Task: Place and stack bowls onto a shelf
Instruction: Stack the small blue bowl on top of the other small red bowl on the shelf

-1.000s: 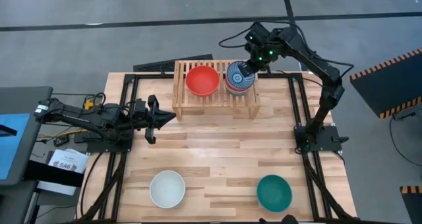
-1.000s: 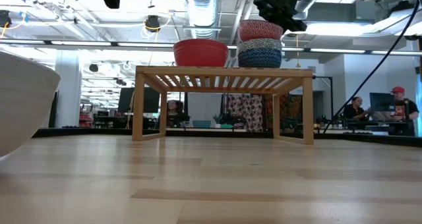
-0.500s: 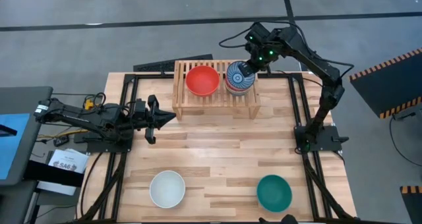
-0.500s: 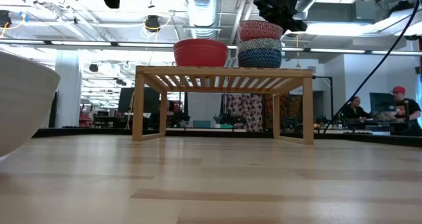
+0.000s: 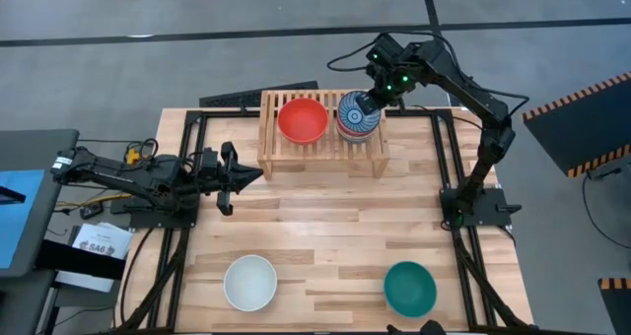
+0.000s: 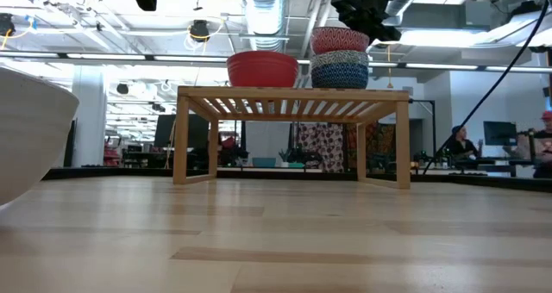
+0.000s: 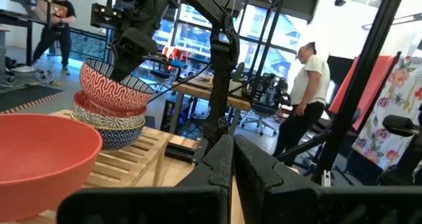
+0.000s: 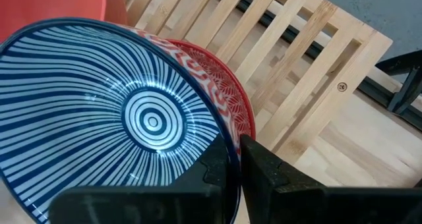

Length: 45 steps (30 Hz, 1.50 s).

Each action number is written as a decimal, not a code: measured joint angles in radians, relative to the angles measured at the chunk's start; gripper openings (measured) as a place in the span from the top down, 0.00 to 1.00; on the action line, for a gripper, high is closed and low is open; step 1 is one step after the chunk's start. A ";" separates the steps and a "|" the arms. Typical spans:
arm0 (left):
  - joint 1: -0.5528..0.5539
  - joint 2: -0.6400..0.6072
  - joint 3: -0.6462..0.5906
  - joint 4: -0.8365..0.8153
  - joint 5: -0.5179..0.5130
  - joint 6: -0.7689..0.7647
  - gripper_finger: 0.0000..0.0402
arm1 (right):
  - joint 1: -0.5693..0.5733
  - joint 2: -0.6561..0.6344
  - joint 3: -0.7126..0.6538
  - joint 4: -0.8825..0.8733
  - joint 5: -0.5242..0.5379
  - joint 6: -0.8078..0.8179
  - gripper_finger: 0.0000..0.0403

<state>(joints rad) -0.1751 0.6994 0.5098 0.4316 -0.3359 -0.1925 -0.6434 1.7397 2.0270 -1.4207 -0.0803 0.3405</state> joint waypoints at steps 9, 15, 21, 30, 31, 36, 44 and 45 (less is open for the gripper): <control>0.000 0.000 0.000 0.000 -0.002 -0.001 1.00 | 0.000 0.000 0.000 0.000 0.001 0.000 0.87; 0.000 0.000 0.000 0.000 -0.002 -0.004 1.00 | 0.000 -0.001 0.000 0.000 0.002 0.000 0.87; 0.000 0.000 0.000 0.000 -0.002 -0.012 1.00 | 0.000 -0.001 0.000 0.000 0.002 0.002 0.87; 0.000 0.000 0.000 0.000 0.018 -0.048 1.00 | 0.000 -0.001 0.000 0.000 0.002 0.002 0.87; 0.000 0.000 0.000 0.000 0.018 -0.048 1.00 | 0.000 -0.001 0.000 0.000 0.002 0.002 0.87; 0.000 0.000 0.000 0.000 0.018 -0.048 1.00 | 0.000 -0.001 0.000 0.001 0.002 0.002 0.87; 0.000 0.000 0.000 0.000 0.017 -0.048 1.00 | 0.000 -0.001 0.000 0.001 0.002 0.010 0.87; 0.000 0.000 0.000 0.000 0.017 -0.048 1.00 | -0.003 -0.001 0.000 0.001 0.002 0.017 0.87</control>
<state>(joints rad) -0.1753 0.6994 0.5098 0.4320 -0.3187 -0.2405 -0.6464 1.7390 2.0270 -1.4196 -0.0783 0.3572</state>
